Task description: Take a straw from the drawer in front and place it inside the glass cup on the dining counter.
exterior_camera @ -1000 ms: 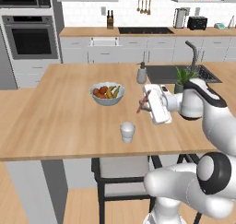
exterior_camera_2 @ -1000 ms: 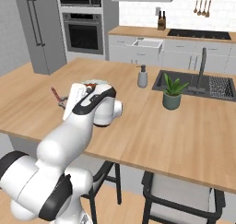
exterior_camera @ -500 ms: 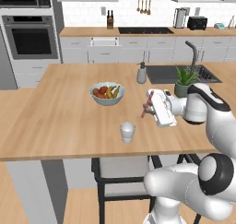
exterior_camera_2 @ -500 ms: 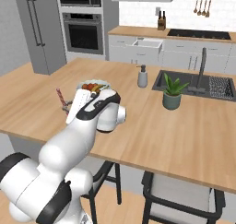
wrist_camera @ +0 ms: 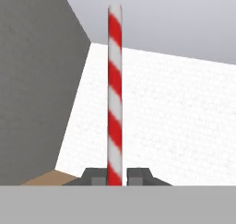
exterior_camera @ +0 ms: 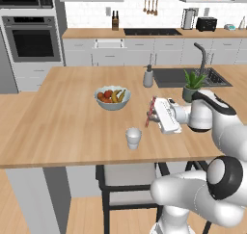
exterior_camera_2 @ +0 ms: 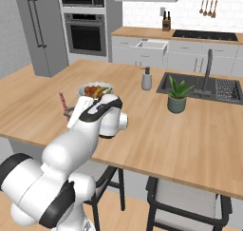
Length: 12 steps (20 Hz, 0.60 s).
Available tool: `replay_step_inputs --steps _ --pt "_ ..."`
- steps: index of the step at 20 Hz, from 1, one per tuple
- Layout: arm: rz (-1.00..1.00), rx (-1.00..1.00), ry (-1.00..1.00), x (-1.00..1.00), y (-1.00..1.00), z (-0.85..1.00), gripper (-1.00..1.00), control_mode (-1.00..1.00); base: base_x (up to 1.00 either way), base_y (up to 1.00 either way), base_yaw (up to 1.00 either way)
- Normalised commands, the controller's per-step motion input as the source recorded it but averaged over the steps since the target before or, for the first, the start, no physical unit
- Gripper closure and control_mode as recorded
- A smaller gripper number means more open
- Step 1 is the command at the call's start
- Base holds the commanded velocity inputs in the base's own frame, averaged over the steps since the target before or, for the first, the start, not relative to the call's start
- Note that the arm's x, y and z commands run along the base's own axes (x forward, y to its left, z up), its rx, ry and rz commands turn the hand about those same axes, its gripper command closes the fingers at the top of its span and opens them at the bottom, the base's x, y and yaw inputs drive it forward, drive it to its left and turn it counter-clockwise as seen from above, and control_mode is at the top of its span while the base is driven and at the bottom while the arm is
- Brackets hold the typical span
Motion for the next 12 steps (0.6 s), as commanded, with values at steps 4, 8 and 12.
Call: replay_step_inputs --steps 4,8,12 --pt "0.01 -0.01 0.04 0.17 0.27 -0.39 1.0 -1.0 0.0 0.0 0.0" --pt "0.05 -0.03 0.0 0.11 0.05 -0.25 1.0 -1.0 0.0 0.0 0.0" --pt "0.09 -0.02 0.0 0.15 -0.01 -0.23 1.0 -1.0 0.0 0.0 0.0"
